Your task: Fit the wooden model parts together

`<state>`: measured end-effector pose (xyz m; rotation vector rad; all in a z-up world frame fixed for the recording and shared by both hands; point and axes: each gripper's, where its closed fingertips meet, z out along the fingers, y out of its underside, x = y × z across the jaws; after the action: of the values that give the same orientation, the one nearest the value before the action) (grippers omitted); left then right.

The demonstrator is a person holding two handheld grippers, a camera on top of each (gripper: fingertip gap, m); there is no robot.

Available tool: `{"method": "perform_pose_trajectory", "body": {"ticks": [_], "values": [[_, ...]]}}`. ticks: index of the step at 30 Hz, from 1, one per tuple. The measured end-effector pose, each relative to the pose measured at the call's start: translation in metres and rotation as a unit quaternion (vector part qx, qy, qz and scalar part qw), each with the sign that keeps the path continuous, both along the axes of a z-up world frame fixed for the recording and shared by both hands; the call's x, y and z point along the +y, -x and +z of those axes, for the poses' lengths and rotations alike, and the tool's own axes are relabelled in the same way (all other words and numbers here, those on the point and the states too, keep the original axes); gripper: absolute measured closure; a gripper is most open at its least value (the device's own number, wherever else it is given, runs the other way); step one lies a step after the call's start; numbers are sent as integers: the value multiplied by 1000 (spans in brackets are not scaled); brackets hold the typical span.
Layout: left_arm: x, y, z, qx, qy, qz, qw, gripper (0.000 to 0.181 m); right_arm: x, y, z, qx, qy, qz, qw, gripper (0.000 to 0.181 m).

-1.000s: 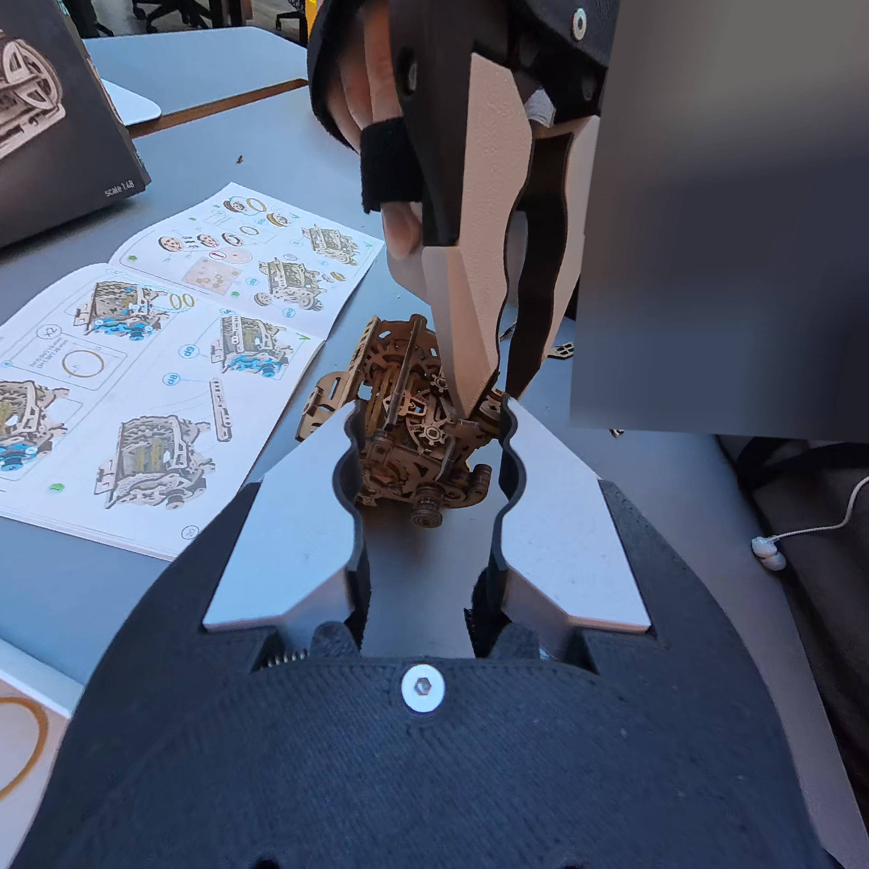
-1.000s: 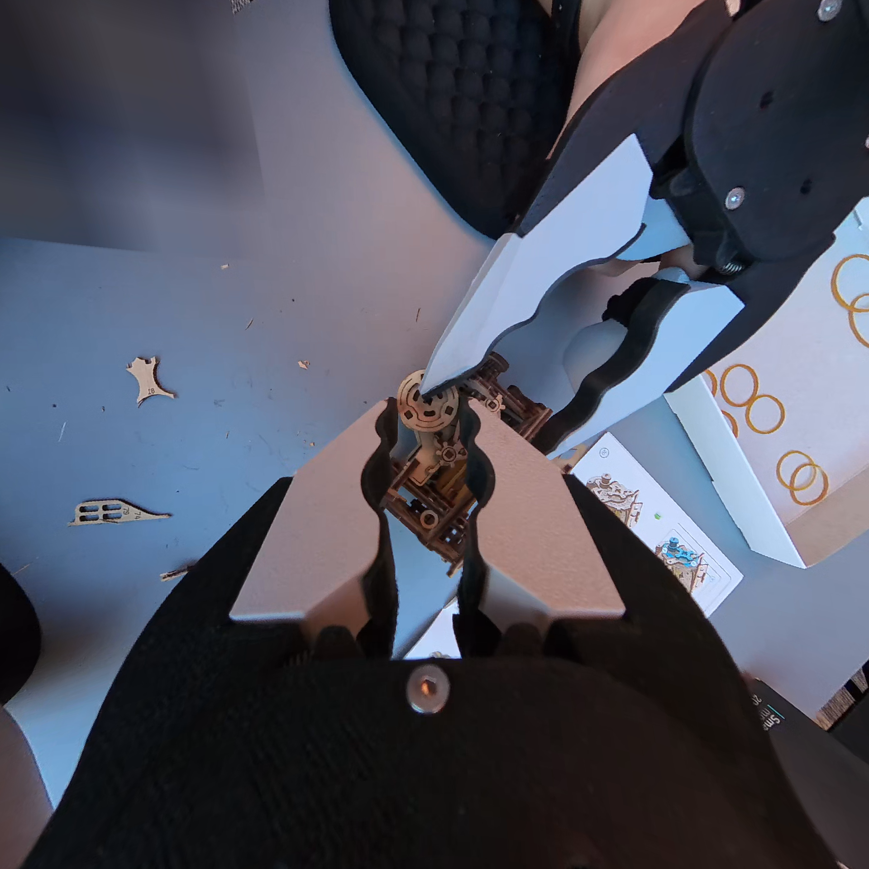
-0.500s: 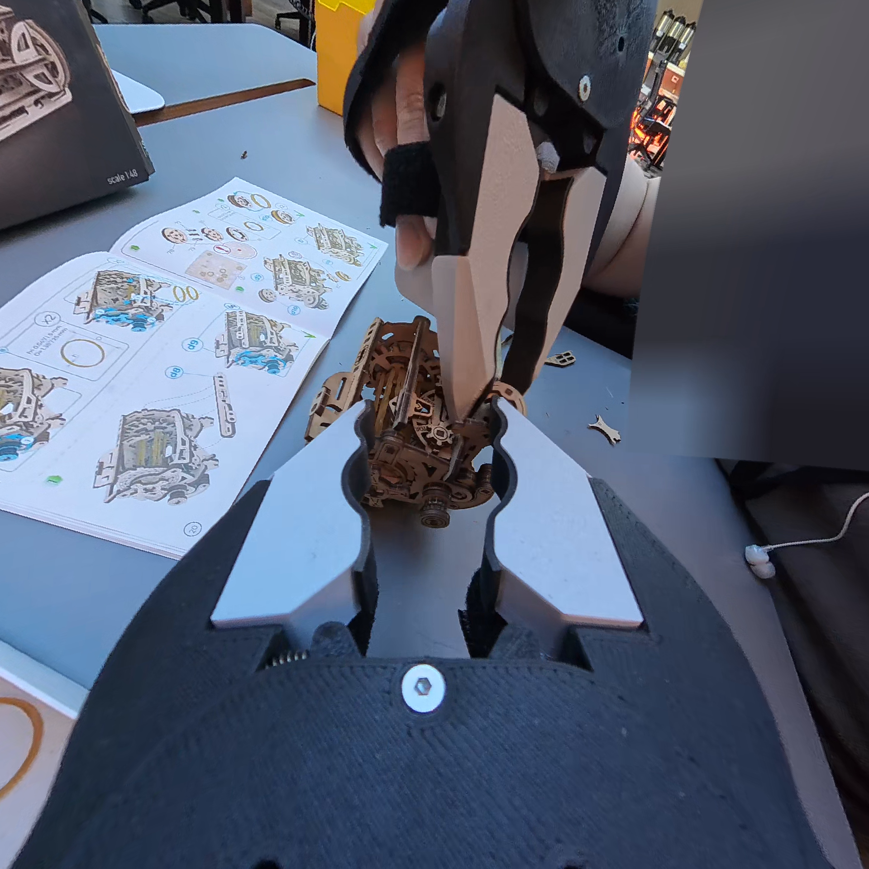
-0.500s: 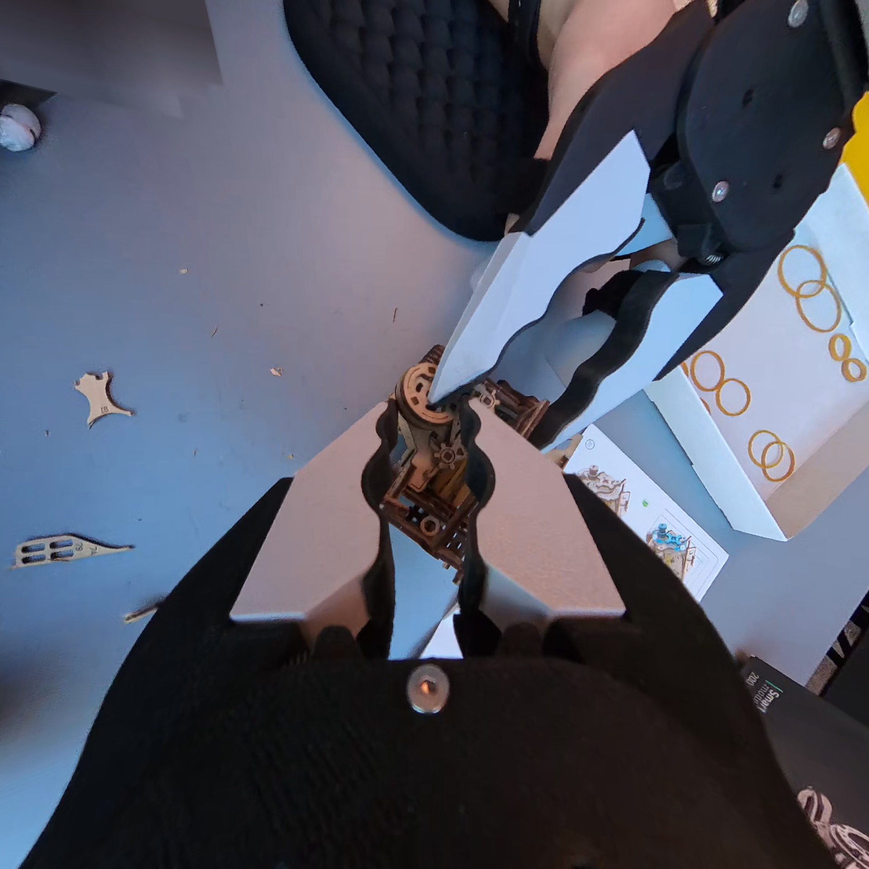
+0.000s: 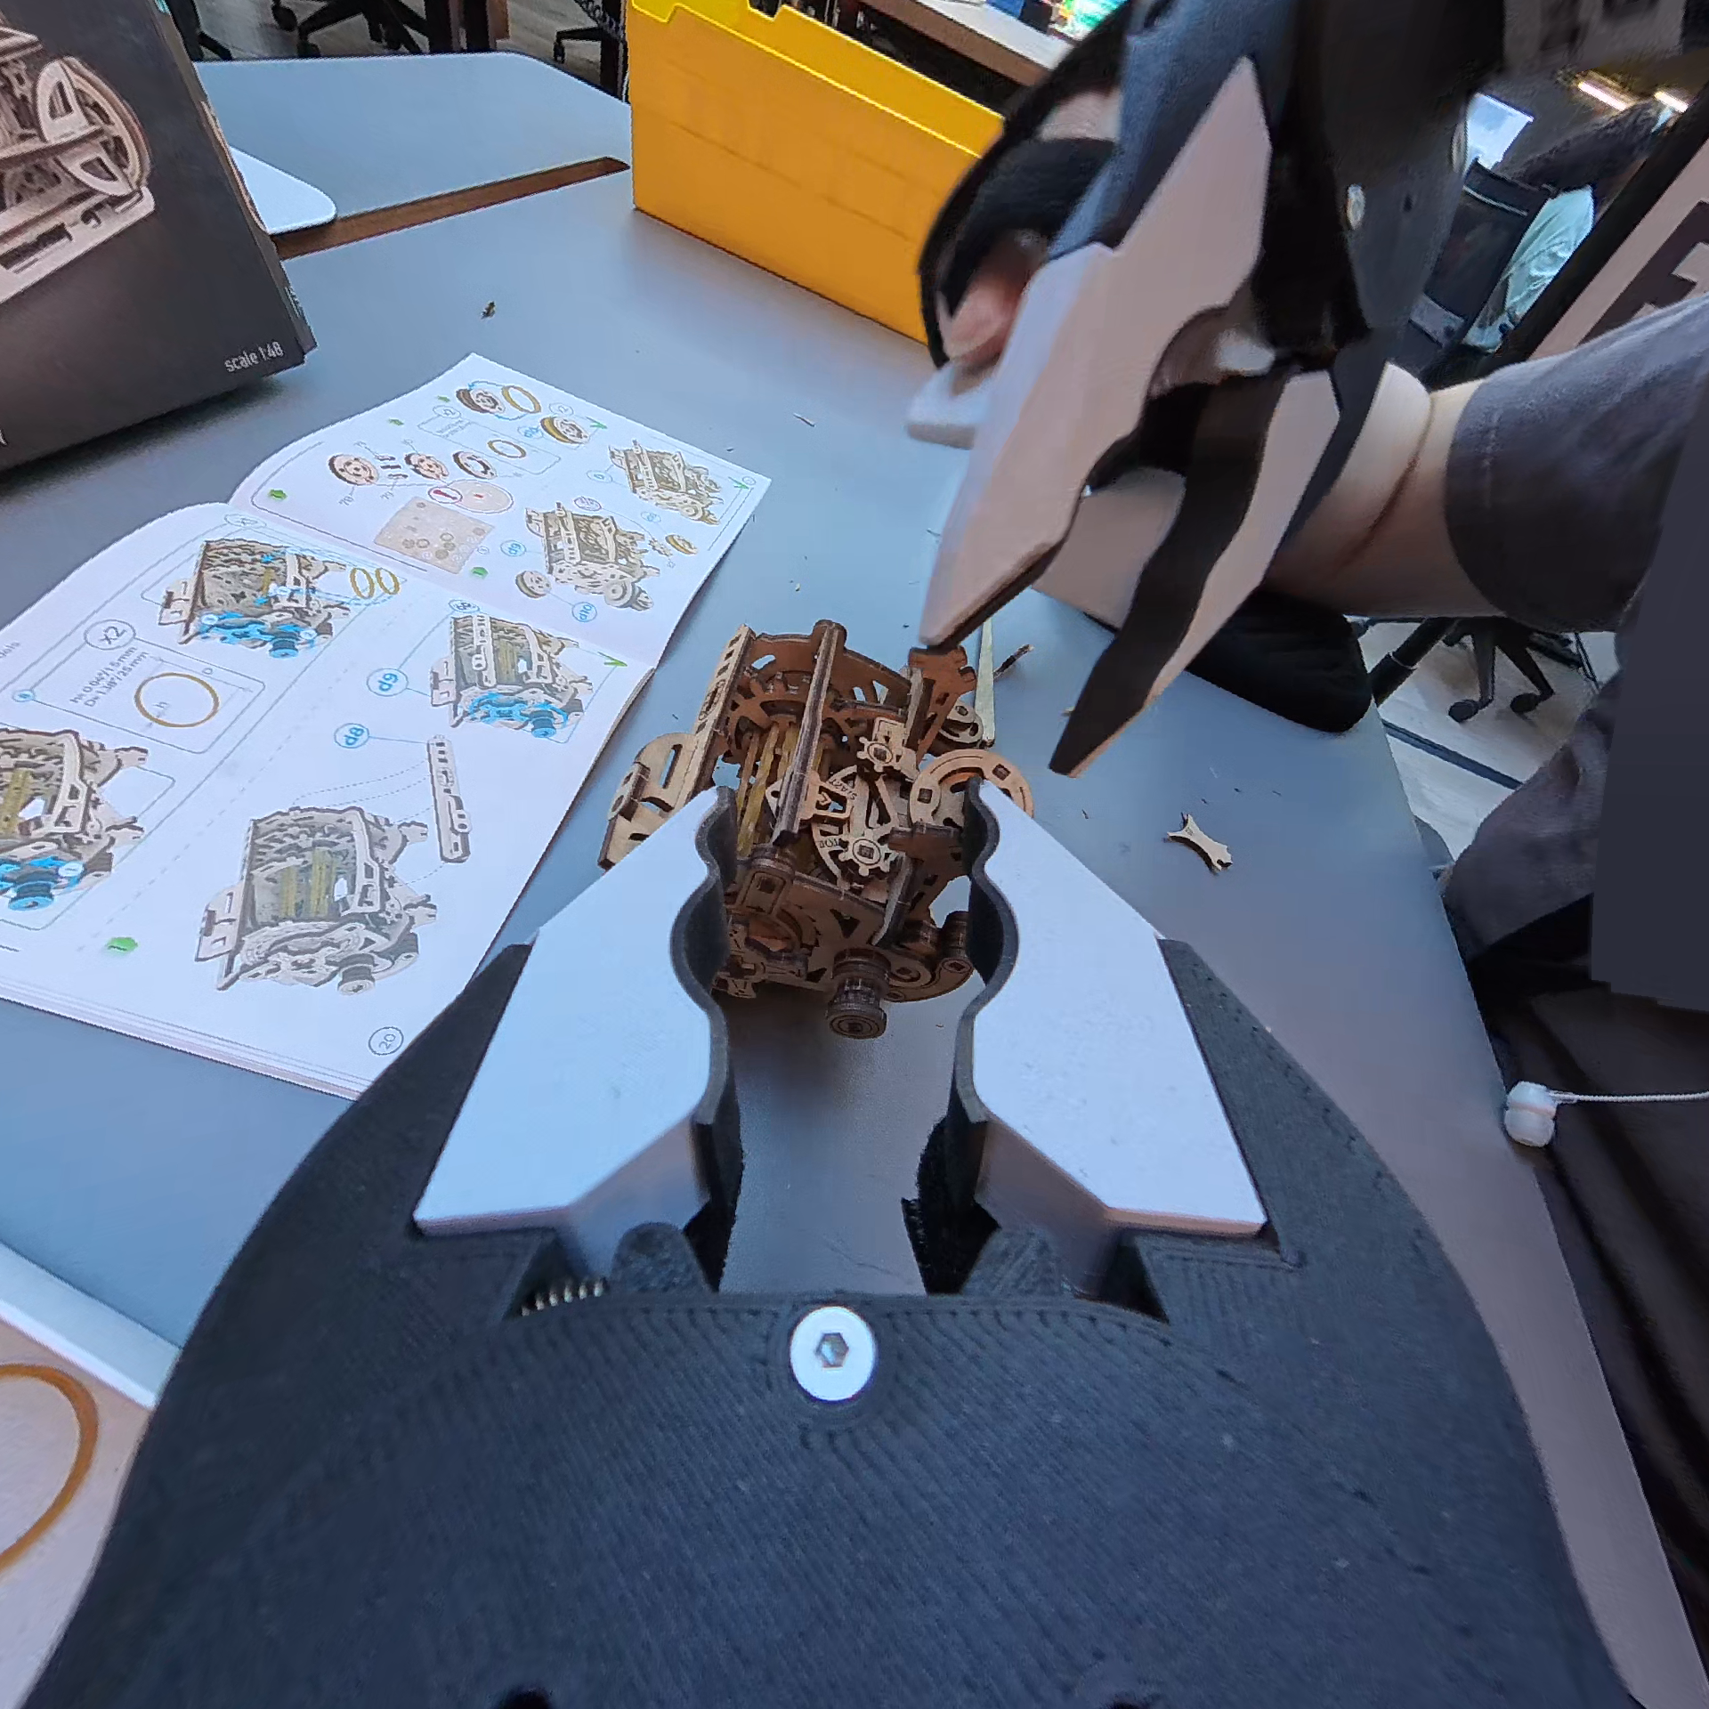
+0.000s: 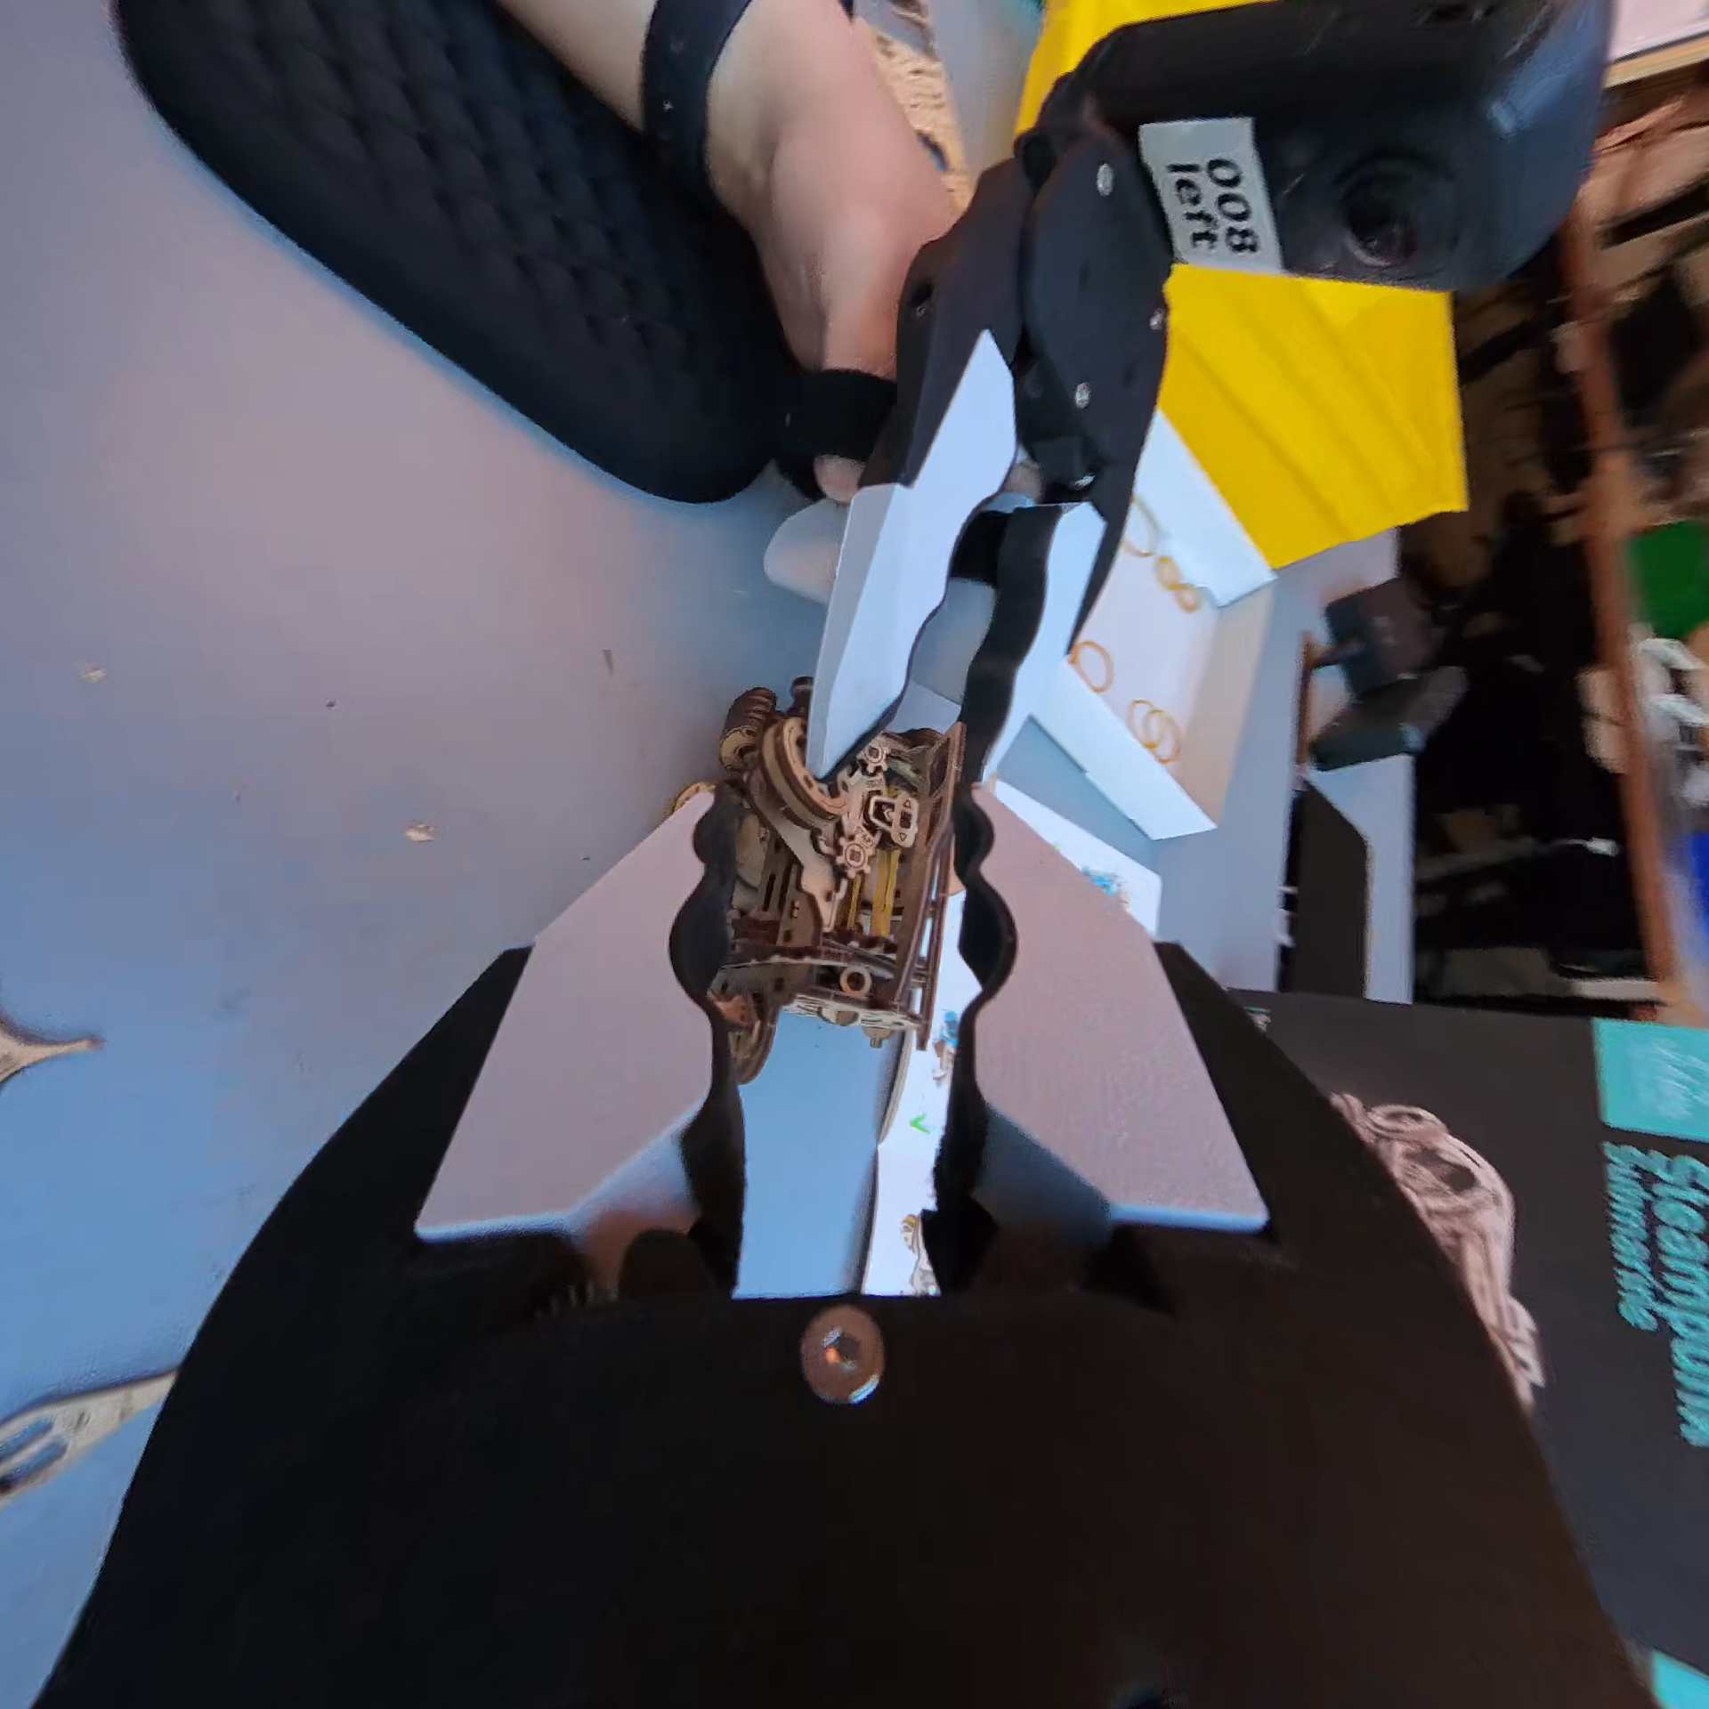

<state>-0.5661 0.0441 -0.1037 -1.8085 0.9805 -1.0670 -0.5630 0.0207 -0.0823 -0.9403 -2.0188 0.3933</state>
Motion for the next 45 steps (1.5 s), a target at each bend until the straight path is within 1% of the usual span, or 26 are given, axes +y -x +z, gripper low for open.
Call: {"method": "perform_pose_trajectory", "body": {"ticks": [2,5,7,9,12,15,16,19,24,35,39,43,45], "values": [[0,0,0,0,0,0,1000,134,-3,-2,-4,31,-56,-26,998,134],[0,0,0,1,-1,0,1000,134,-9,-1,-14,39,-142,-43,988,136],[0,0,0,1,-1,0,1000,133,-7,4,-19,44,-183,-62,980,136],[0,0,0,1,-1,0,1000,133,-7,10,-25,37,-195,-76,977,137],[0,0,0,1,-2,1,1000,134,6,12,-23,39,-230,-129,964,142],[1,0,0,-1,-1,3,1000,134,5,12,-25,46,-228,-146,961,152],[1,0,0,-2,-2,2,1000,134,6,12,-26,50,-242,-149,957,152],[3,1,0,-5,-6,6,1000,134,8,12,-25,50,-291,-153,943,152],[3,2,0,-11,-10,4,1000,134,8,11,-25,56,-291,-159,942,154],[3,3,2,-27,1,1,1000,138,11,8,-25,56,-321,-149,934,157],[3,2,2,-26,4,1,1000,138,11,7,-25,54,-339,-142,928,157],[4,3,1,-21,-2,4,1000,138,11,8,-26,44,-391,-115,912,156],[5,3,1,-22,-1,5,1000,139,12,8,-26,39,-391,-116,912,156]]}}
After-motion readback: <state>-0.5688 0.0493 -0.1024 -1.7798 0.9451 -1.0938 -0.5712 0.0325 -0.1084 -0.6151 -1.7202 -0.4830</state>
